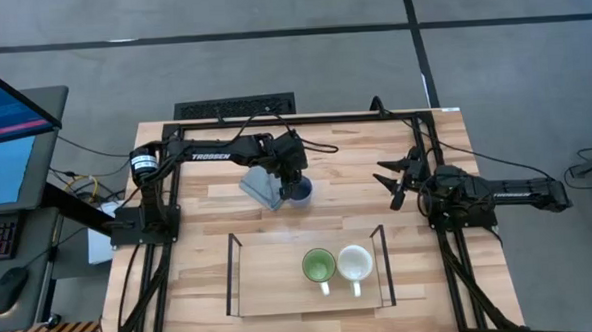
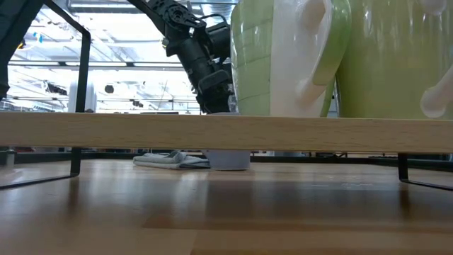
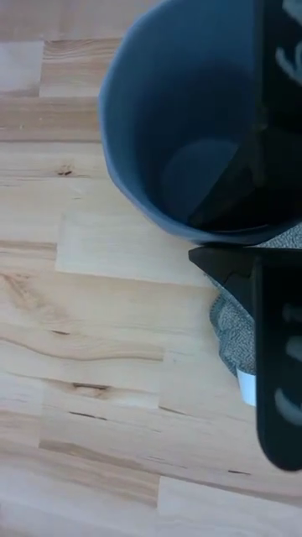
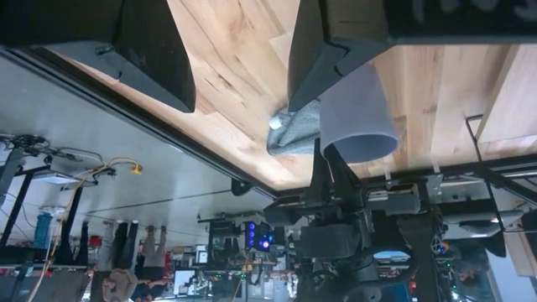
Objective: Stack small to large cups/mugs on shelf
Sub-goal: Put the blue mug on the shelf
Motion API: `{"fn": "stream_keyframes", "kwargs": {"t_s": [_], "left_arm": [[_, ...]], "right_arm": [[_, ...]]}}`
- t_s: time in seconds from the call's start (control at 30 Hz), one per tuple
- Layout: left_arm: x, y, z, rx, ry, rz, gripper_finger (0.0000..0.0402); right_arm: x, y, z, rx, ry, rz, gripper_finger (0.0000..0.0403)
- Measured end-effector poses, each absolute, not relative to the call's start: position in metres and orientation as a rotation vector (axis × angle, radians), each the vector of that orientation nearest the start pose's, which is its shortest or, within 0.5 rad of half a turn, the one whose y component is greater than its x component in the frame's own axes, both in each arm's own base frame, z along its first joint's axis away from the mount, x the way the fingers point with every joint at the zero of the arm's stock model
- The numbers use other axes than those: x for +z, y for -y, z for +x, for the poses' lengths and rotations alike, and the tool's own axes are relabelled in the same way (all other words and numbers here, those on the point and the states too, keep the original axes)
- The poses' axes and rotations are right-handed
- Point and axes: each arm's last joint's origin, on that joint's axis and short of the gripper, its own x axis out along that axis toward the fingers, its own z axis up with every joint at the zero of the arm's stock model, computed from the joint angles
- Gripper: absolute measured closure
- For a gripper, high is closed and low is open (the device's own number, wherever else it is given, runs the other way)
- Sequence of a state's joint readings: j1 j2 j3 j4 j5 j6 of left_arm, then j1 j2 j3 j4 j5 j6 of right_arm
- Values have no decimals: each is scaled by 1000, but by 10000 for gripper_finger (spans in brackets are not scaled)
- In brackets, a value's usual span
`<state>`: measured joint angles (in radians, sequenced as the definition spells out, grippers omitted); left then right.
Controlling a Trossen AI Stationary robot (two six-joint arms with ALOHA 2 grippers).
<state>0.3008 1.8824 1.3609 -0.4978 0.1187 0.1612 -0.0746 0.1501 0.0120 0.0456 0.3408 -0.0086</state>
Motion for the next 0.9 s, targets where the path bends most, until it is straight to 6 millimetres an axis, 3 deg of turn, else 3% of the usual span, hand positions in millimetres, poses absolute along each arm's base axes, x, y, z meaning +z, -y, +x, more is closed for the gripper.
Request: {"fn": "stream_keyframes", "kwargs": {"t_s": [0.9], "left_arm": [[202, -113, 376, 82, -1015, -68, 394]], "right_arm": [[160, 17, 104, -414, -95, -21, 191]]}}
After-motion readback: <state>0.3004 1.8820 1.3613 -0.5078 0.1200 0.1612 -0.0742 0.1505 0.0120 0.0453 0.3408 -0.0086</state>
